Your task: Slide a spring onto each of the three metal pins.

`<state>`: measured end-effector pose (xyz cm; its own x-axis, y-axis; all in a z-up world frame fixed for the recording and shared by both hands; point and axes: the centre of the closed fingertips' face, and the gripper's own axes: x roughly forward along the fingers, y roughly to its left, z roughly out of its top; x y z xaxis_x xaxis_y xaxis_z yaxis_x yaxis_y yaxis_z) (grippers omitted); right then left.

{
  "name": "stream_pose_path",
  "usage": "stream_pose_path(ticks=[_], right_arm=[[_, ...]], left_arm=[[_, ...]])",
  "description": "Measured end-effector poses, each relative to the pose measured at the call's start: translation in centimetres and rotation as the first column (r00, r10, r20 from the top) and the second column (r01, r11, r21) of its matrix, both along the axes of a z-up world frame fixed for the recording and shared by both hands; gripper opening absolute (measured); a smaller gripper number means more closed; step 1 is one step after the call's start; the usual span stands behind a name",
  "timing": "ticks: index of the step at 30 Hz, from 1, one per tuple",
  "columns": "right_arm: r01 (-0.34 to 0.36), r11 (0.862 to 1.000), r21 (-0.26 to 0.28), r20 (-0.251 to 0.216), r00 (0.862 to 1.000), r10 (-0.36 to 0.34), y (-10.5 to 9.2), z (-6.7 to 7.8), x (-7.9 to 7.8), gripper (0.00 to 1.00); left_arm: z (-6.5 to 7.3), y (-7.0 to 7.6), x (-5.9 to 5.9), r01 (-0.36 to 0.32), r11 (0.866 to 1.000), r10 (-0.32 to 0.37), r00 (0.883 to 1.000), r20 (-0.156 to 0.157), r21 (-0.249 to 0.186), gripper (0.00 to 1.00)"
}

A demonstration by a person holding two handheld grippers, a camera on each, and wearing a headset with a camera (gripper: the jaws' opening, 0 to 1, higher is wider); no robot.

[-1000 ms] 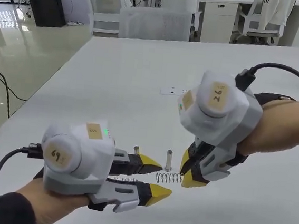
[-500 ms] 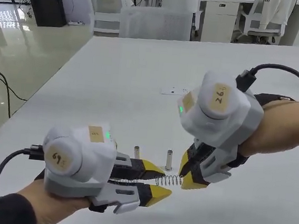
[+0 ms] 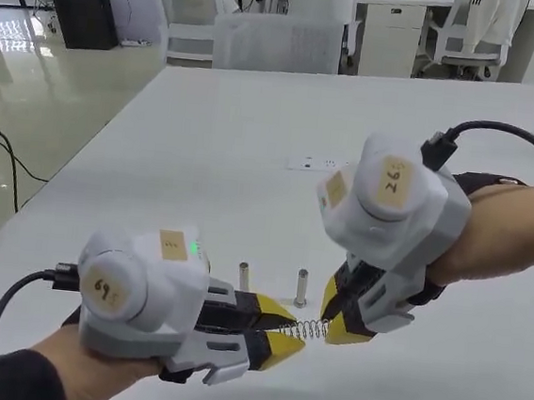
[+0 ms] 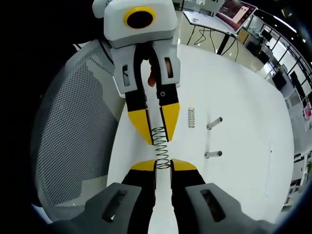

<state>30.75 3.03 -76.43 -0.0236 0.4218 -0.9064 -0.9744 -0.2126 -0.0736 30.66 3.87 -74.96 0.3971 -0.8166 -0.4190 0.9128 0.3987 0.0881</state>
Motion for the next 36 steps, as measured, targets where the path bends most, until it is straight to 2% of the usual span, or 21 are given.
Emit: stream_pose_path(ticks=[9,21,30,36], right_arm=[[0.009,1.0,0.0,-0.015,1.0,-0.009,-0.1,-0.4,-0.1,0.08],[-0.005,1.0,-0.004,-0.017,1.0,0.004,-0.5,-1.1,-0.4,0.09],[-0.005,1.0,0.01,-0.012,1.0,0.005,-0.3,-0.9,-0.3,0.08],[0.003,1.0,0.016,-0.012,1.0,-0.003,-0.2,-0.2,-0.2,0.08]], left_arm=[[-0.1,-0.1,-0.3,0.017,1.0,-0.017,1.0,-0.003,0.0,0.03],[0.7,-0.5,-0.6,0.028,0.999,-0.028,1.0,0.004,-0.037,0.03],[0.9,-0.5,-0.6,0.019,0.998,-0.019,1.0,0.002,-0.057,0.03],[0.5,-0.4,-0.5,0.014,0.999,-0.014,1.0,-0.005,-0.042,0.03]])
